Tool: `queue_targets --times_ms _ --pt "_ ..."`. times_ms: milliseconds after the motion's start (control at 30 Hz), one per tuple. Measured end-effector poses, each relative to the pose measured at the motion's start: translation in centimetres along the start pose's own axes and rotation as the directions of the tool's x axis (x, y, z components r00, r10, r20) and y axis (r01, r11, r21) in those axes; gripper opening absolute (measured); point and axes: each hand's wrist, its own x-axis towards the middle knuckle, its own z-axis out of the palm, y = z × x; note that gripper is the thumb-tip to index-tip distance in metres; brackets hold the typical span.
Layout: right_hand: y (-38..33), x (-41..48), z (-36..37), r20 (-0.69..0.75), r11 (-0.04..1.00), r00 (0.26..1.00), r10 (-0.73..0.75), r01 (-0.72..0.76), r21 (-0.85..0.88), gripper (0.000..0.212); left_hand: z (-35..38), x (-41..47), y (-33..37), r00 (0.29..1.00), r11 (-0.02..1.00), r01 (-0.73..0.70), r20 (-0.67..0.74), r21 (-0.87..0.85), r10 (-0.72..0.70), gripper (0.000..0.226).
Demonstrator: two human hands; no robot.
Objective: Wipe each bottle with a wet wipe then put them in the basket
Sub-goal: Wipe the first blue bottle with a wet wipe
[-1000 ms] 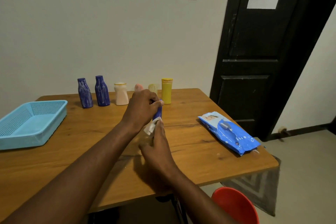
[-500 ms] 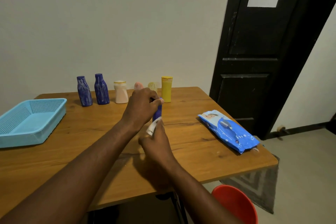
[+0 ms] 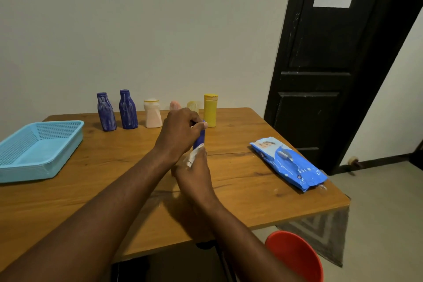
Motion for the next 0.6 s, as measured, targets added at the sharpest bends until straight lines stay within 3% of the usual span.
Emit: queue_targets --times_ms 100,233,367,467,600 --pt "-1.2 1.5 -0.7 -0.042 1.0 0.999 -0.01 0.011 0.014 0.102 -0.1 0.0 0.1 1.0 1.0 -0.01 0.015 0.01 0.01 0.017" --pt "-0.1 2.5 -1.9 -0.047 0.991 0.995 0.091 -0.096 -0.096 0.087 -0.1 0.0 0.3 1.0 1.0 0.015 0.024 0.003 -0.015 0.016" --pt "0.6 0.3 -0.7 -0.029 0.987 0.996 0.085 -0.088 -0.136 0.104 0.0 -0.1 0.2 1.0 1.0 0.021 0.013 -0.006 -0.021 0.017" --pt "0.4 -0.7 0.5 -0.062 0.997 0.998 -0.022 0.017 -0.076 0.1 -0.1 -0.2 0.3 1.0 1.0 0.004 0.013 -0.01 -0.004 0.017" --pt "-1.8 0.7 -0.6 -0.095 0.969 0.977 -0.193 0.175 -0.173 0.102 -0.5 -0.1 0.4 1.0 1.0 -0.008 0.027 -0.02 0.008 0.016"
